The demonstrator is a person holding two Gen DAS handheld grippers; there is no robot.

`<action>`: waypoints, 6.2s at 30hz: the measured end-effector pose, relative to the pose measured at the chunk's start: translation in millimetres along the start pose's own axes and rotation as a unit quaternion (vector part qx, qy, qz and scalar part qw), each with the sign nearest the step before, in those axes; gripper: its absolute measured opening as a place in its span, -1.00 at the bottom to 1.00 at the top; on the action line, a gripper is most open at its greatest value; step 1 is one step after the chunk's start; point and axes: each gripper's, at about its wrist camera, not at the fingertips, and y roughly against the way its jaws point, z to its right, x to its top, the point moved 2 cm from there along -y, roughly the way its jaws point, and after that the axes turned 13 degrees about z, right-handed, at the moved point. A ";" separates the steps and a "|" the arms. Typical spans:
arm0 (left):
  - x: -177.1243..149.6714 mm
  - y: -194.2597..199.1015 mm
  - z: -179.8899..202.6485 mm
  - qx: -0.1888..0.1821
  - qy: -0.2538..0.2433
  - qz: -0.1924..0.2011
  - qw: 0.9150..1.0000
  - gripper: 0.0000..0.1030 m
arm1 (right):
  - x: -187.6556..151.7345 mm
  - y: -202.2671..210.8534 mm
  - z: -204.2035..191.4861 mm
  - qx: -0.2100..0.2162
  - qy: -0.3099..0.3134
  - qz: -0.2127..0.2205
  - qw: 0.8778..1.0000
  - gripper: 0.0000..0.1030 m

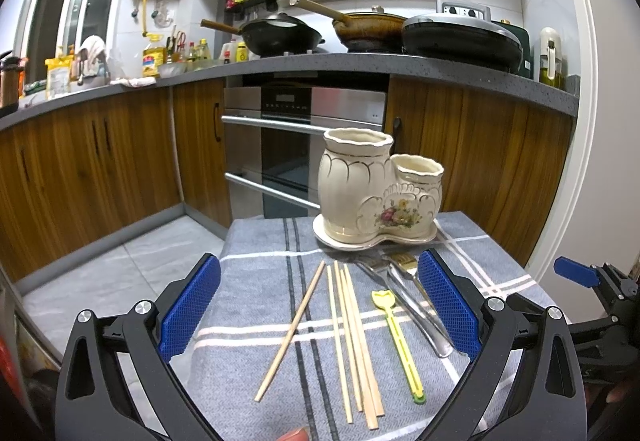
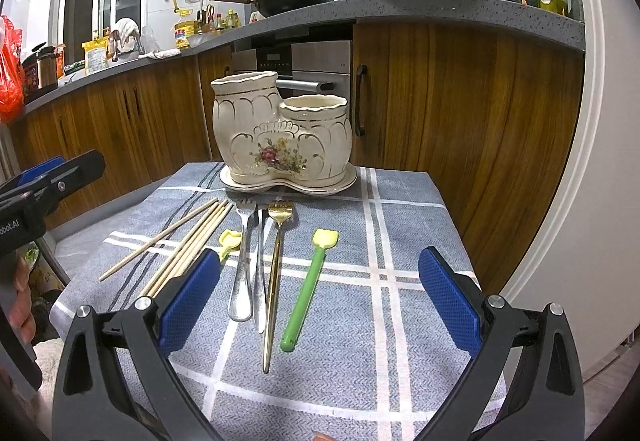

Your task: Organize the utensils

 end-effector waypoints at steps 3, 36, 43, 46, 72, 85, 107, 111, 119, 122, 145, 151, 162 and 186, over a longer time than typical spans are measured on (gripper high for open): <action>-0.3 0.0 -0.3 0.000 0.001 -0.001 1.000 0.90 | -0.9 -0.1 -0.2 0.001 0.000 -0.002 1.000 0.90; -49.5 -87.4 -15.3 0.021 -0.124 -0.205 0.971 0.90 | -12.4 -62.4 39.8 0.036 0.020 -0.120 0.992 0.90; -61.9 -95.4 -18.9 -0.017 -0.119 -0.256 0.959 0.58 | -19.0 -78.7 25.6 0.053 0.022 -0.159 0.986 0.36; -63.6 -95.5 -15.5 -0.039 -0.119 -0.276 0.953 0.17 | -22.0 -84.6 19.0 0.067 0.015 -0.176 0.982 0.09; -76.1 -106.9 -11.7 -0.060 -0.118 -0.312 0.941 -0.89 | -29.5 -104.4 9.4 0.077 0.016 -0.217 0.973 -0.81; -47.4 -84.0 -0.6 -0.105 -0.094 -0.263 0.954 -0.90 | -6.2 -75.5 22.6 0.097 -0.013 -0.160 0.982 -0.82; 89.0 -111.5 16.4 -0.150 0.023 -0.010 0.988 -0.90 | 116.4 -98.4 39.1 0.155 -0.100 0.037 0.982 -0.82; 108.2 -144.4 15.2 -0.144 0.068 0.022 0.987 -0.90 | 135.0 -131.9 41.9 0.169 -0.145 0.070 0.972 -0.82; 101.5 -205.0 9.7 -0.113 0.113 0.016 0.987 -0.90 | 132.3 -192.0 50.9 0.135 -0.195 0.081 0.968 -0.82; 100.4 -213.1 10.2 -0.103 0.109 0.024 0.988 -0.90 | 125.4 -205.1 51.9 0.107 -0.184 0.080 0.974 -0.82; 68.0 -179.8 11.4 -0.084 0.010 0.025 0.996 -0.90 | 84.0 -177.8 31.0 0.083 -0.102 0.085 0.988 -0.82; 64.9 -172.2 11.3 -0.076 0.005 0.018 0.997 -0.85 | 80.6 -171.9 30.2 0.076 -0.097 0.076 0.989 -0.82; 67.3 -157.3 0.7 -0.064 0.015 0.021 0.998 -0.27 | 85.1 -159.8 32.2 0.069 -0.098 0.082 0.989 -0.45; 51.3 -80.7 -27.2 -0.003 0.026 0.017 1.000 0.87 | 69.8 -69.3 44.3 0.035 -0.084 0.077 0.993 0.90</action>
